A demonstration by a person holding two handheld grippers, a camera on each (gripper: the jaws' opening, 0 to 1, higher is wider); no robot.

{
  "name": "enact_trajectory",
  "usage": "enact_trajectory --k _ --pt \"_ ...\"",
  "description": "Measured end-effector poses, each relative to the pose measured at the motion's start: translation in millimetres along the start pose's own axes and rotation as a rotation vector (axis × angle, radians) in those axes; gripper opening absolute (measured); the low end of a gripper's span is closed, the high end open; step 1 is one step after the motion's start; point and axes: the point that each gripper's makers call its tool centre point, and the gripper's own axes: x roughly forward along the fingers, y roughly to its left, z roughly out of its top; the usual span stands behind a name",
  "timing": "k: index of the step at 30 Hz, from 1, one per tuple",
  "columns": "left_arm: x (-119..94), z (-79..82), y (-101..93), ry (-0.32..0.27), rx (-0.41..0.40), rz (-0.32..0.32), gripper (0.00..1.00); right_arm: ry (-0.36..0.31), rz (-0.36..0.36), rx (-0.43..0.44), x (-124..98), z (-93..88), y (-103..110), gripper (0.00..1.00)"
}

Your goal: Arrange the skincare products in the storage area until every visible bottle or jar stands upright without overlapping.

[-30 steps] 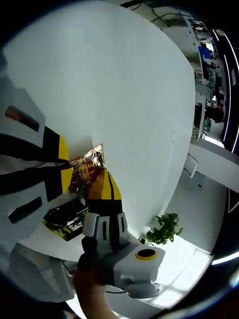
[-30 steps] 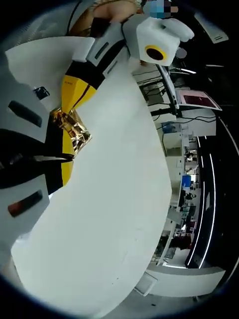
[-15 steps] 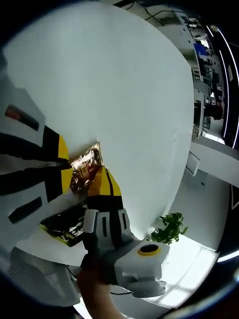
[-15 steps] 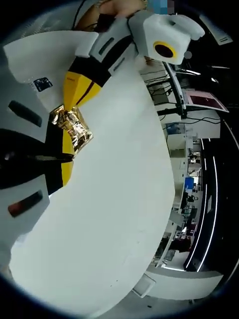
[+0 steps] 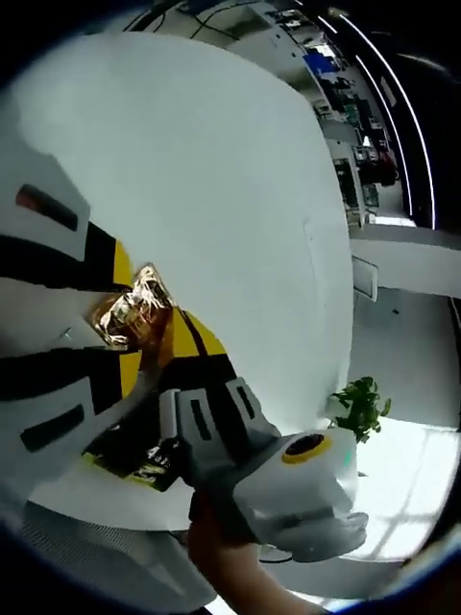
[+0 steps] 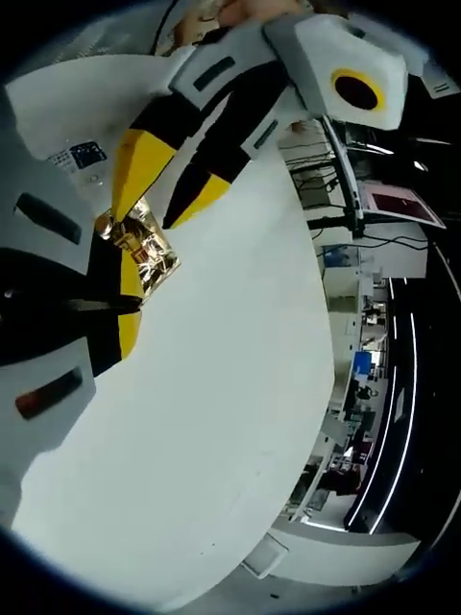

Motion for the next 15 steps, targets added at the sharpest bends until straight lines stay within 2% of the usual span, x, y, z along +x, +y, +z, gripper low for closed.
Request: enact_trajectory --k 5,7,9,15 --pt "12 3.0 0.0 0.024 0.092 0.013 0.20 -0.004 0.000 0.008 -2 -0.3 1 0.02" --pt "16 -0.6 5.1 0.048 0.112 0.015 0.21 -0.004 0.002 0.008 -1 -0.3 1 0.03" --pt "16 -4.4 0.6 0.090 0.145 0.020 0.22 -0.004 0.001 0.012 0 0.0 0 0.03" --pt "17 -6.4 3.9 0.078 0.137 0.015 0.22 0.006 -0.003 0.001 0 0.1 0 0.05"
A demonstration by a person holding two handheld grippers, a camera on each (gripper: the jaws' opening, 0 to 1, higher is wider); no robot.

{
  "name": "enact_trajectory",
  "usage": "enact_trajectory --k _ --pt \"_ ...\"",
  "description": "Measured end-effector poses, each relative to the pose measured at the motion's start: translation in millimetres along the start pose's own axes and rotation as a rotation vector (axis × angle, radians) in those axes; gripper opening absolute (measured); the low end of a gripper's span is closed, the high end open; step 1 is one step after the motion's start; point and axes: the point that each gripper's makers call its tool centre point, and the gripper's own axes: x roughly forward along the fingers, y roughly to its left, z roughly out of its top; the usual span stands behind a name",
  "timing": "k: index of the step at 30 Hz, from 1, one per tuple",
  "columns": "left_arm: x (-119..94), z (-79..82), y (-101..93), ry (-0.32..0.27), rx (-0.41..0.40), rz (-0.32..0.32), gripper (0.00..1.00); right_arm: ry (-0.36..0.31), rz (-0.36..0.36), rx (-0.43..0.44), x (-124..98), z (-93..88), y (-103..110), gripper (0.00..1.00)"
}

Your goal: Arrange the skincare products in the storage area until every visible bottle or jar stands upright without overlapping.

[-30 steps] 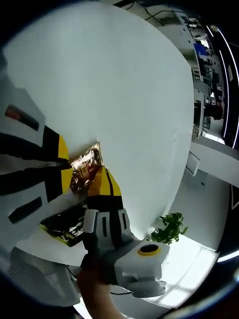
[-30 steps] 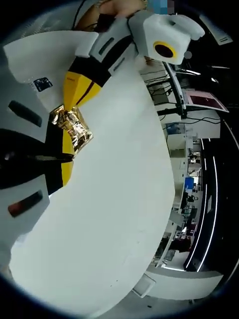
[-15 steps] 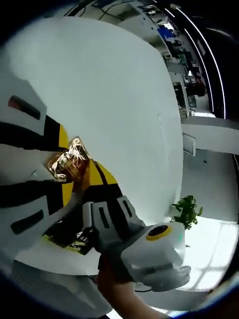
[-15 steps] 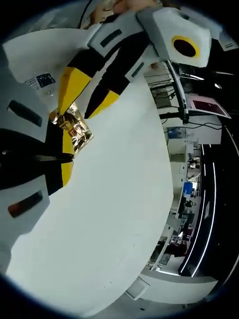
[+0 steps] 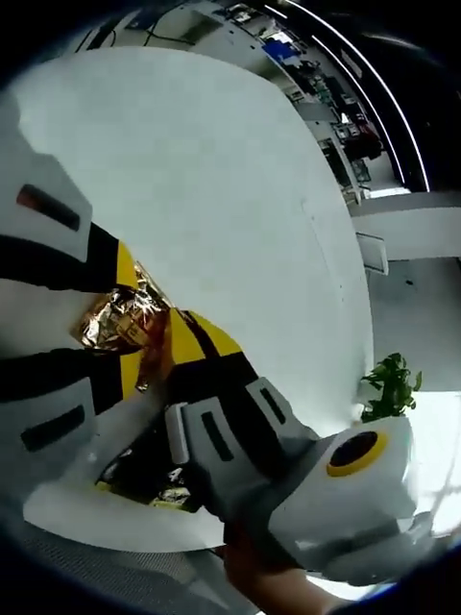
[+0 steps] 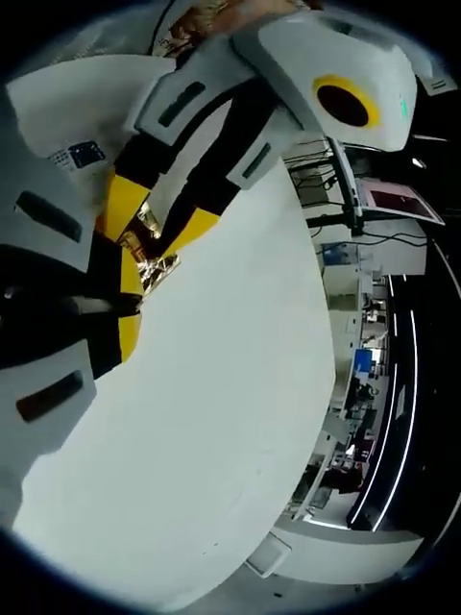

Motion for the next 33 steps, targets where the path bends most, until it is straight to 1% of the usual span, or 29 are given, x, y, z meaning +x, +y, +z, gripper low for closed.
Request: enact_trajectory --k 2,9,11,13,17,22,27,28,30,31,33 --pt "0 -0.7 0.9 0.000 0.008 -0.001 0.22 -0.003 -0.009 -0.007 0 1.3 -2 0.09" --pt "0 0.0 0.0 -0.001 0.009 -0.001 0.22 0.017 -0.005 -0.011 -4 2.6 -2 0.21" --pt "0 0.3 0.2 -0.002 0.009 0.000 0.22 0.012 -0.007 -0.005 -6 3.2 -3 0.22" --pt "-1 1.0 -0.6 -0.004 0.005 -0.001 0.22 0.008 -0.015 -0.004 -13 6.1 -4 0.22" --pt "-3 2.9 -0.7 -0.007 0.000 0.000 0.21 -0.028 -0.019 0.004 -20 15.7 -6 0.22" --pt "-11 15.9 -0.2 -0.041 -0.018 -0.002 0.23 -0.071 -0.033 0.010 -32 28.3 -9 0.24" --pt "-19 26.0 -1.9 -0.075 -0.041 -0.008 0.28 -0.118 -0.034 0.022 -47 37.5 -8 0.29" --pt "-22 28.6 -3.3 -0.085 -0.046 -0.010 0.29 -0.130 -0.034 0.021 -55 40.7 -6 0.30" --pt "-24 30.7 -4.9 -0.094 -0.049 -0.011 0.31 -0.138 -0.032 0.019 -58 41.3 -6 0.33" --pt "-27 33.1 -7.9 -0.102 -0.055 -0.016 0.32 -0.160 -0.025 0.022 -63 44.6 -4 0.34" --pt "-28 32.2 -9.6 -0.107 -0.060 -0.019 0.33 -0.181 -0.017 0.018 -73 48.7 1 0.38"
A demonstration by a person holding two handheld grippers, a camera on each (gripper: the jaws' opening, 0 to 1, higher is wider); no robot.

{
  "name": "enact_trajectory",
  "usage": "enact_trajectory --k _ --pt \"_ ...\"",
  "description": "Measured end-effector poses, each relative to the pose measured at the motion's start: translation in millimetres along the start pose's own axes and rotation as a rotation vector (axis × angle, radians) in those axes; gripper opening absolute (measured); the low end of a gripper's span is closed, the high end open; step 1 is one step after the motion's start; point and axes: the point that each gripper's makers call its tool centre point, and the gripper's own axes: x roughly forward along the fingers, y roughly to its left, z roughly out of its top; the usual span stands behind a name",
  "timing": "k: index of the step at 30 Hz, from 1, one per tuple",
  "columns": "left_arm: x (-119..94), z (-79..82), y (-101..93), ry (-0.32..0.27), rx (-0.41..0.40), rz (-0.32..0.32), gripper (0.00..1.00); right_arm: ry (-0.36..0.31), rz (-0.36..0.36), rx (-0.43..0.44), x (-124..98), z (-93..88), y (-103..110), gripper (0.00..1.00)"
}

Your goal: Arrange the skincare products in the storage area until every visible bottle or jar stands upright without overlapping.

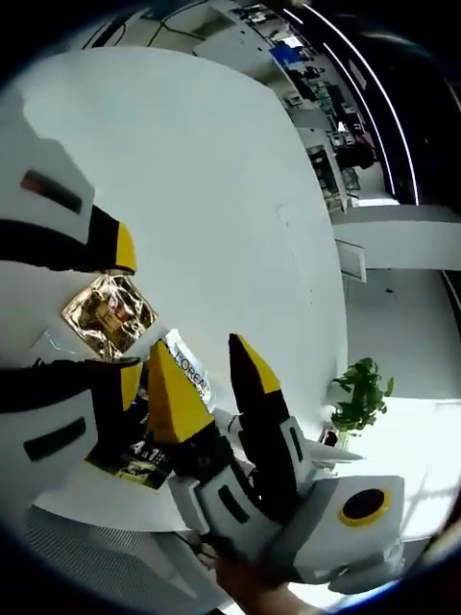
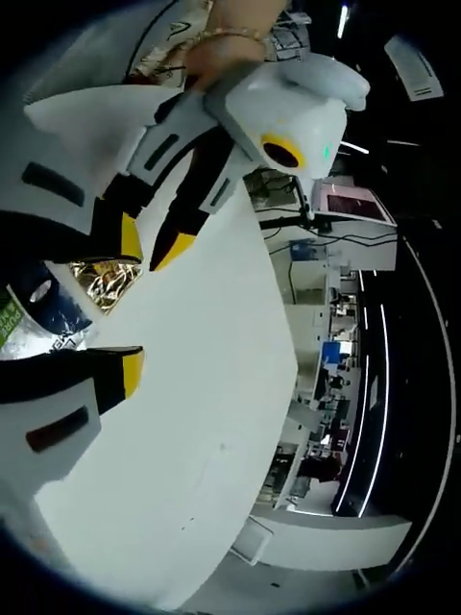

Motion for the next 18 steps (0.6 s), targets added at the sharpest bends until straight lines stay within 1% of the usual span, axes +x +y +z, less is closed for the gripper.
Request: enact_trajectory --k 4,7,10,13,18 --pt "-7 0.5 -5.3 -0.008 -0.015 -0.006 0.37 -0.034 0.011 -0.030 -19 7.9 9 0.44" --pt "-14 1.9 -13.2 -0.019 -0.033 -0.014 0.40 -0.048 0.020 -0.021 -32 8.9 15 0.48" --pt "-18 2.9 -15.9 -0.032 -0.041 -0.016 0.44 -0.059 0.013 -0.028 -44 8.8 19 0.52" --pt "-28 6.2 -20.0 -0.048 -0.053 -0.009 0.50 -0.070 0.005 -0.021 -59 7.4 23 0.57" --pt "-39 4.8 -23.3 -0.057 -0.079 0.008 0.62 -0.077 -0.029 -0.006 -86 4.4 23 0.66"
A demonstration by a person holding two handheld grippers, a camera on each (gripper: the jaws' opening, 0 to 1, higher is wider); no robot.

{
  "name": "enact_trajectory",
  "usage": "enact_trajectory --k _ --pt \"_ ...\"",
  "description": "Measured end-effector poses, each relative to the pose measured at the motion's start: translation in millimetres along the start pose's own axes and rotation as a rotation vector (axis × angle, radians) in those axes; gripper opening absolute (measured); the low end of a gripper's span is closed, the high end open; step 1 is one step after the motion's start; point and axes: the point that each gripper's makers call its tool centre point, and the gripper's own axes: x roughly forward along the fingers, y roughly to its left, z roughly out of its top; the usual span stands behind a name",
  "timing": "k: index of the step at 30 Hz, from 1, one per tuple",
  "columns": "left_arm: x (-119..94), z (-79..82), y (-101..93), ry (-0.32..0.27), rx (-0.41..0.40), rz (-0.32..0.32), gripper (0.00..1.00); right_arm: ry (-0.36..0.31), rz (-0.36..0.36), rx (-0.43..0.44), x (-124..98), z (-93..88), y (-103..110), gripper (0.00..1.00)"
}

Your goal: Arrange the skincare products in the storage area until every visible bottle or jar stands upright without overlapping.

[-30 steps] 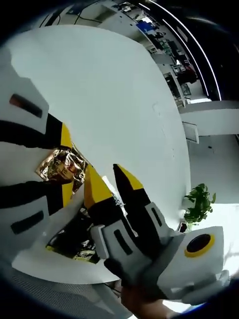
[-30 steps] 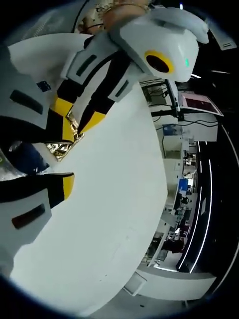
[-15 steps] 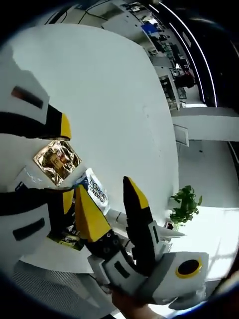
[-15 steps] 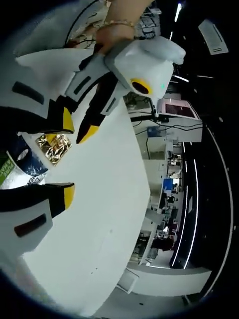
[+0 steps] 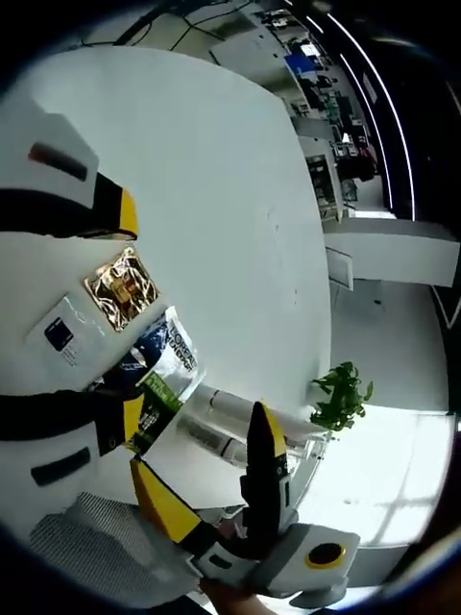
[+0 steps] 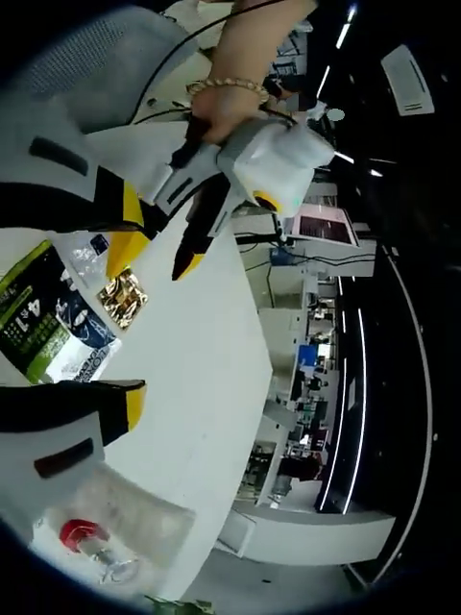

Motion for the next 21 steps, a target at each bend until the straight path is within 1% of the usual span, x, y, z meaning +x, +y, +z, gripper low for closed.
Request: enact_trajectory --k 2,7,11,12,15,16,18,21 --pt "-4 -2.0 -2.3 -0.003 -0.005 0.001 0.66 -0.001 -0.021 0.013 -12 -3.8 -4 0.68" --pt "-17 -1.6 -9.4 -0.025 -0.030 0.002 0.74 0.003 -0.066 0.058 -30 -11.5 -14 0.75" --pt "-25 -1.3 -13.4 -0.041 -0.036 0.007 0.79 -0.013 -0.111 0.091 -47 -11.8 -22 0.85" --pt "-32 1.0 -17.7 -0.047 -0.042 0.009 0.80 -0.015 -0.119 0.094 -51 -11.8 -23 0.88" --pt "-41 0.8 -21.7 -0.062 -0.038 0.019 0.84 -0.016 -0.158 0.114 -65 -15.8 -32 0.91" --pt "-43 0.3 -22.5 -0.063 -0.037 0.021 0.85 -0.016 -0.161 0.116 -66 -16.4 -33 0.92" --pt "-50 -1.4 -25.5 -0.071 -0.039 0.027 0.87 -0.012 -0.189 0.125 -79 -20.5 -37 0.95" --pt "-58 -3.3 -29.1 -0.088 -0.047 0.035 0.91 -0.004 -0.218 0.138 -91 -27.6 -43 0.98"
